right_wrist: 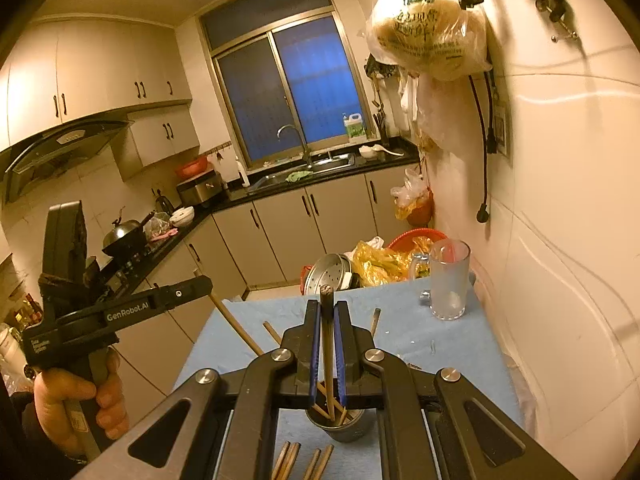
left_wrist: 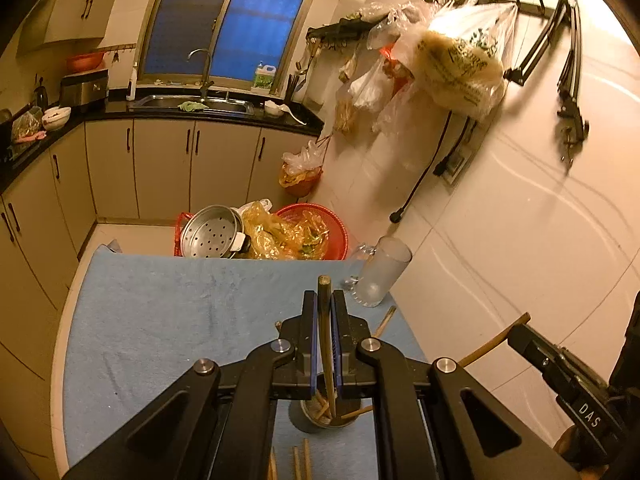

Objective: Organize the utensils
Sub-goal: 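Lower both held chopsticks into the grey holder and open both tools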

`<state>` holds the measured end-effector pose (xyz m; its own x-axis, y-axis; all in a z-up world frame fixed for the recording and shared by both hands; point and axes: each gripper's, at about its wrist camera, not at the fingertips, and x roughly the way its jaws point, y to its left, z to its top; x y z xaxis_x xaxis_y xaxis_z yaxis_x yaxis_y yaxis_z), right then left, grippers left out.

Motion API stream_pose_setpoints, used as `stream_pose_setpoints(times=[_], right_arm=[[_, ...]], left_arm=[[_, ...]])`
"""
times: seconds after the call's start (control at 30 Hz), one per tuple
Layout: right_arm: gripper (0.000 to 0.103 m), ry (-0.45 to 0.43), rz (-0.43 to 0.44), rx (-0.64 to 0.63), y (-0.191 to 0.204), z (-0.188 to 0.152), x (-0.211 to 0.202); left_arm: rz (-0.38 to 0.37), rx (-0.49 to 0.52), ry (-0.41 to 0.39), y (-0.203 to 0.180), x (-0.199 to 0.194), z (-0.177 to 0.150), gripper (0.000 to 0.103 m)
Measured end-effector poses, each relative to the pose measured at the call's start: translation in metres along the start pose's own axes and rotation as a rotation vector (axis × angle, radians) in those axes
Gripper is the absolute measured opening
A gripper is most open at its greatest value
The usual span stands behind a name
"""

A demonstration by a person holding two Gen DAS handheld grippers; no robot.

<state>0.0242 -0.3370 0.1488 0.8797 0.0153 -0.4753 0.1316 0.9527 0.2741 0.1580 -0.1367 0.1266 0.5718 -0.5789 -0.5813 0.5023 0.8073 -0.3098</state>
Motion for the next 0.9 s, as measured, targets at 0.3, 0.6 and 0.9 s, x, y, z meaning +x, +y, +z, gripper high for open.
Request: stream_pose_setpoints(times=[0.3, 0.6, 0.9], right_arm=[[0.007, 0.049, -0.016, -0.006, -0.008, -0.010, 0.021], [0.007, 0.114, -0.038, -0.034, -0.010, -0.026, 0.049], [0.007, 0.166, -0.043, -0.021, -0.016, -0.039, 0.070]], left_arm=[[0.037, 0.005, 0.021, 0.006, 0.015, -0.008, 0.006], [0.063, -0.003, 0.087, 0.007, 0.045, -0.022, 0.006], [0.086, -0.019, 0.148, 0.013, 0.063, -0.039, 0.007]])
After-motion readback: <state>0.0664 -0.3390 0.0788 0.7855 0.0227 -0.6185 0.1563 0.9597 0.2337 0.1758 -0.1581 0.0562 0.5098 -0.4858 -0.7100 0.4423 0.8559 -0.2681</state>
